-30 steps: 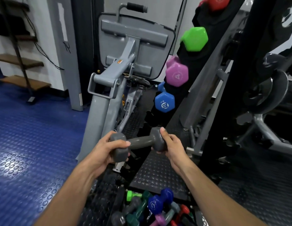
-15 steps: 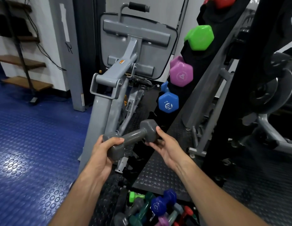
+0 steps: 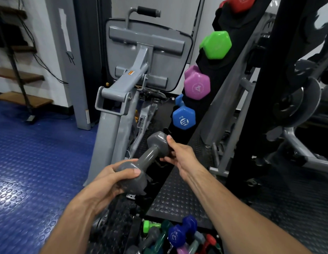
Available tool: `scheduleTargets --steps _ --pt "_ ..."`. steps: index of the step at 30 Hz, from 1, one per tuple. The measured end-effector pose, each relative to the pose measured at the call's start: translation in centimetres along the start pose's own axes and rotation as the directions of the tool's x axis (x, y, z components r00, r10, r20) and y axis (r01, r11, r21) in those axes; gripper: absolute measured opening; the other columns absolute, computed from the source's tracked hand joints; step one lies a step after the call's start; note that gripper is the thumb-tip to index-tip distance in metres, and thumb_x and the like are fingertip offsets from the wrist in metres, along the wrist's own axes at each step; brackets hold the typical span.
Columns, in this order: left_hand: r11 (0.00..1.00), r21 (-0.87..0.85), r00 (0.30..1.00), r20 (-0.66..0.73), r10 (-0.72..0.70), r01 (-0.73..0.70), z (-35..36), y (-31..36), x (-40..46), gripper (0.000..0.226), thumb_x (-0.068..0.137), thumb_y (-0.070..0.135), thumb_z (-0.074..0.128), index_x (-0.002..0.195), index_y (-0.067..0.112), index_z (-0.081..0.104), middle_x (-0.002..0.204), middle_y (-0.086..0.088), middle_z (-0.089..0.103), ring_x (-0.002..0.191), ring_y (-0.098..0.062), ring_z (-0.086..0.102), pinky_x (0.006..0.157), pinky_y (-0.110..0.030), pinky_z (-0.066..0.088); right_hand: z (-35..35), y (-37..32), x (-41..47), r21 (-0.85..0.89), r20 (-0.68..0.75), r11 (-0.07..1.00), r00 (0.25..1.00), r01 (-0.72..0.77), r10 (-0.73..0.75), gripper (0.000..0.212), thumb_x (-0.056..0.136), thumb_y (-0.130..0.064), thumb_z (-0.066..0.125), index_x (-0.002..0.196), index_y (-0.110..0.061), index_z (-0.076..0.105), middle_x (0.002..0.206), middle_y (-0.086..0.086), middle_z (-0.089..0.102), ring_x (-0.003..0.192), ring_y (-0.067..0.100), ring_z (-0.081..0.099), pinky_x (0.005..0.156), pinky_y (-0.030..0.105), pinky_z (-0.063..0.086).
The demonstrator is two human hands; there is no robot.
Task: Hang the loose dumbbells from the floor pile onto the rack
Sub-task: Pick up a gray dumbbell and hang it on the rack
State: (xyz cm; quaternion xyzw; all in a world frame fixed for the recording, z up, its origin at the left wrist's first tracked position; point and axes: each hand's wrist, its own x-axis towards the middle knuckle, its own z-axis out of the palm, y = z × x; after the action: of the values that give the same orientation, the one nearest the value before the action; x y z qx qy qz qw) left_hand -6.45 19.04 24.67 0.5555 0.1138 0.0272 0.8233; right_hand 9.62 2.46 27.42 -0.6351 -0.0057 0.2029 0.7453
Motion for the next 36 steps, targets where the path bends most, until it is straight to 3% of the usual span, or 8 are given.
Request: scheduleTargets --steps 3,7,12,15,19,24,27,36 --pt "1.000 0.006 1.000 0.005 0.004 -0.004 1.0 -0.2 0.1 0.059 0.044 0.025 0.090 0.101 0.016 0.082 0.101 -0.016 0.076 0.083 -0.021 0.073 0.070 -0.030 0.061 0.1 0.1 0.2 0.015 -0.006 1.000 1.000 0.016 -0.016 0.040 0.090 -0.041 0.075 0.102 -0.002 0.073 0.095 0.011 0.079 0.094 0.031 0.077 0.065 0.023 0.059" --pt "0.989 -0.117 0.982 -0.176 0.073 -0.094 2.5 -0.9 0.9 0.067 0.041 0.023 0.089 0.105 0.004 0.077 0.094 -0.019 0.073 0.074 -0.022 0.069 0.060 -0.029 0.057 -1.2 0.3 0.5 0.055 0.067 0.999 0.998 0.003 -0.007 0.042 0.101 -0.038 0.061 0.114 0.001 0.066 0.105 0.022 0.076 0.095 0.033 0.077 0.071 0.027 0.061" --pt "0.957 -0.207 0.940 -0.315 0.132 -0.204 4.1 -1.6 1.9 0.066 0.043 0.019 0.090 0.105 0.005 0.072 0.085 -0.013 0.073 0.071 -0.019 0.070 0.058 -0.028 0.057 -4.6 1.0 1.9 -0.320 -0.181 0.947 0.978 0.041 -0.104 0.018 0.102 -0.023 0.059 0.106 -0.006 0.066 0.081 0.010 0.072 0.065 0.022 0.069 0.057 0.030 0.055" --pt "0.949 -0.203 0.913 -0.380 0.149 -0.240 5.0 -1.3 3.6 0.045 0.060 0.007 0.088 0.102 0.005 0.071 0.079 -0.010 0.072 0.065 -0.017 0.069 0.054 -0.026 0.055 -6.0 1.2 3.1 -0.458 -0.286 0.888 0.940 0.037 -0.187 0.016 0.094 -0.027 0.064 0.107 -0.018 0.064 0.098 0.006 0.072 0.080 0.021 0.070 0.076 0.043 0.061" --pt "0.953 -0.161 0.886 -0.433 0.167 -0.258 6.2 -0.6 7.1 0.033 0.070 0.003 0.085 0.101 0.002 0.072 0.073 -0.008 0.071 0.065 -0.021 0.067 0.058 -0.030 0.054 -5.8 0.8 3.1 -0.473 -0.128 0.872 0.969 0.130 -0.214 0.056 0.097 -0.021 0.063 0.151 -0.025 0.047 0.136 -0.010 0.061 0.124 0.013 0.058 0.099 0.029 0.044" --pt "0.967 -0.041 0.863 -0.463 0.204 -0.251 7.7 0.1 11.7 0.040 0.065 0.006 0.089 0.101 0.002 0.073 0.080 -0.013 0.074 0.072 -0.027 0.071 0.068 -0.039 0.059 -5.9 1.0 3.2 -0.431 0.043 0.885 0.984 0.175 -0.173 0.060 0.100 -0.011 0.056 0.153 -0.038 0.045 0.138 -0.019 0.062 0.129 0.004 0.055 0.097 0.026 0.043" --pt "0.971 0.045 0.843 -0.488 0.226 -0.234 8.4 0.0 13.8 0.057 0.047 0.025 0.091 0.099 0.007 0.074 0.084 -0.013 0.077 0.076 -0.029 0.074 0.074 -0.049 0.061 -6.6 1.4 3.7 -0.419 0.071 0.889 0.983 0.183 -0.169 0.064 0.099 -0.007 0.054 0.153 -0.039 0.043 0.141 -0.021 0.059 0.133 0.003 0.051 0.100 0.025 0.039" --pt "0.884 0.442 0.812 -0.452 0.369 -0.155 9.1 -0.7 16.0 0.063 0.041 0.049 0.086 0.097 0.029 0.066 0.089 0.006 0.076 0.084 -0.015 0.074 0.078 -0.044 0.064 -7.9 1.2 4.1 -0.400 0.147 0.891 0.975 0.213 -0.168 0.067 0.098 0.002 0.049 0.155 -0.033 0.042 0.147 -0.018 0.056 0.138 0.004 0.049 0.096 0.016 0.040"
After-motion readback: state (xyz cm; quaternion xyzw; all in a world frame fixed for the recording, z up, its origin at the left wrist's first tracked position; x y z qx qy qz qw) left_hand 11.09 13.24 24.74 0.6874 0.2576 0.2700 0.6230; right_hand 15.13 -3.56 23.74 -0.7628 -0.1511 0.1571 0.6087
